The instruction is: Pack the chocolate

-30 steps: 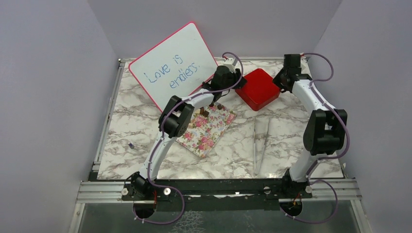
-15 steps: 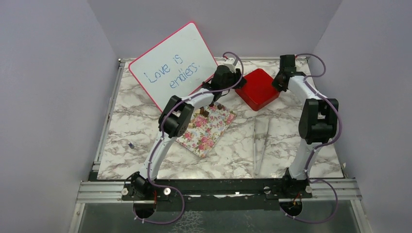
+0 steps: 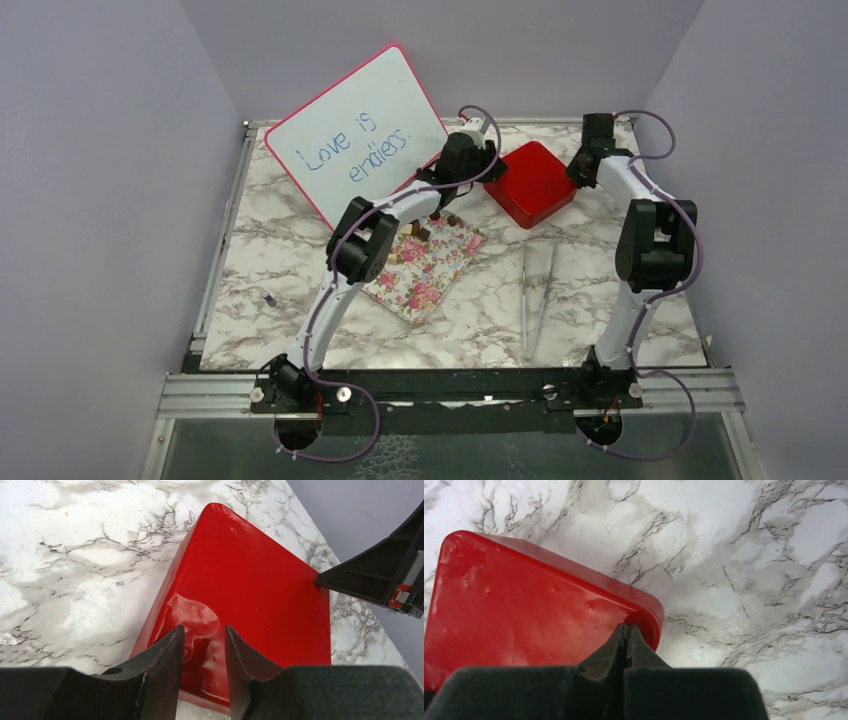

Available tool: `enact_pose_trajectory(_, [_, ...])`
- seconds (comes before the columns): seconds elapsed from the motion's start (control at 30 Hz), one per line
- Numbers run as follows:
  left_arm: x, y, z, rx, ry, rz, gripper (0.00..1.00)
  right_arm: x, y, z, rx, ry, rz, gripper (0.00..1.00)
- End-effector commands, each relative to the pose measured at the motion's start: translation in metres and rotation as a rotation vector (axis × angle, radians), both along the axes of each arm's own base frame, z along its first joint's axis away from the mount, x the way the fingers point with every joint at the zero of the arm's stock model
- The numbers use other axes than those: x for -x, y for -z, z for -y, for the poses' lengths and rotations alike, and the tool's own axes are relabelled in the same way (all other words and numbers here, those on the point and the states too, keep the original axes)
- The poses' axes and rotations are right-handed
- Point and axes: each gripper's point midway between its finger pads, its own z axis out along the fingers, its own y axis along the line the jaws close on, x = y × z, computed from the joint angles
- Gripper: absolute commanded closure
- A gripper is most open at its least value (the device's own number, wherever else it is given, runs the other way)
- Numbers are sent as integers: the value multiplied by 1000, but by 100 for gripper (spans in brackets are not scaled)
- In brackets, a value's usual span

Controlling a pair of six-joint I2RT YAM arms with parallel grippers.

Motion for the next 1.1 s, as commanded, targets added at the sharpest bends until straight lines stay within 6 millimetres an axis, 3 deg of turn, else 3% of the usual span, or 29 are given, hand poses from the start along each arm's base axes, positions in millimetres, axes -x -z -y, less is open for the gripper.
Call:
enact_pose_trajectory(0.0, [1,-3,-5,-56,-31,-38,62,16,-3,9,45,-7,-86,99])
enact_pose_trajectory(0.1, [-8,-38,-6,-45,-47,-7,58,1,-40,3,22,-41,-33,99])
enact_pose_trajectory(0.2, [-13,-77,-17,-25,-98,11,54,-1,-72,-9,-20,-90,21,99])
enact_pose_trajectory(0.33, [-9,-105,-35,-44,-162,4,48,19,-102,-30,-95,-177,57,94])
enact_pose_trajectory(0.43, [5,-119,-46,-82,-169,-20,42,45,-123,-48,-141,-242,84,81])
enact_pose_trajectory(0.57, [30,-143,-62,-150,-150,13,37,85,-155,-67,-174,-337,137,57])
enact_pose_trajectory(0.7, [62,-153,-86,-226,-134,11,30,127,-164,-82,-204,-425,155,38])
enact_pose_trajectory(0.77, [79,-162,-101,-242,-133,21,18,151,-164,-87,-207,-458,154,26])
enact_pose_trajectory(0.8, [89,-169,-108,-241,-133,27,4,163,-165,-91,-203,-472,151,21])
enact_pose_trajectory(0.83, [97,-172,-118,-248,-151,27,1,174,-165,-95,-200,-488,149,18])
enact_pose_trajectory(0.97, [139,-192,-147,-248,-152,19,1,212,-181,-91,-128,-518,189,0])
enact_pose_trajectory(1.07, [172,-209,-169,-247,-137,36,1,234,-197,-96,-110,-574,233,0])
